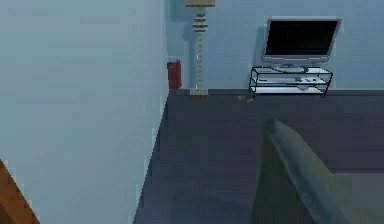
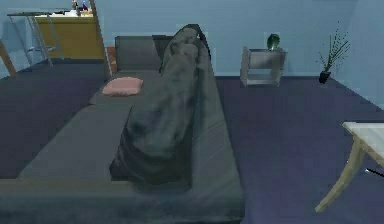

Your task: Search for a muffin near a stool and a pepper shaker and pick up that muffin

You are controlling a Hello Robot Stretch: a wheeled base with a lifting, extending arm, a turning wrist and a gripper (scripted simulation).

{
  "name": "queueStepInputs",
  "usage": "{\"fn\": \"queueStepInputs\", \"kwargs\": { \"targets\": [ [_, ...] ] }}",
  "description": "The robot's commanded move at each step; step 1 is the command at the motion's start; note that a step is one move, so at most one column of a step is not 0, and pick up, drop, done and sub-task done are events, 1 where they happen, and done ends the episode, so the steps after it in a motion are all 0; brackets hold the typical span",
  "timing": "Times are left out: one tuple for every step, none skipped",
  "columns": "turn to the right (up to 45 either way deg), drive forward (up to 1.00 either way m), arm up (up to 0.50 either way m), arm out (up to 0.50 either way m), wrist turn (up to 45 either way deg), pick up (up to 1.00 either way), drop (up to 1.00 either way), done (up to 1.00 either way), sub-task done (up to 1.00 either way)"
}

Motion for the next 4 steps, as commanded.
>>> {"fn": "queueStepInputs", "kwargs": {
  "targets": [
    [-6.0,0.0,0.0,0.0,0.0,0.0,0.0,0.0,0.0],
    [0.0,1.0,0.0,0.0,0.0,0.0,0.0,0.0,0.0],
    [45.0,0.0,0.0,0.0,0.0,0.0,0.0,0.0,0.0],
    [21.0,0.0,0.0,0.0,0.0,0.0,0.0,0.0,0.0]
  ]
}}
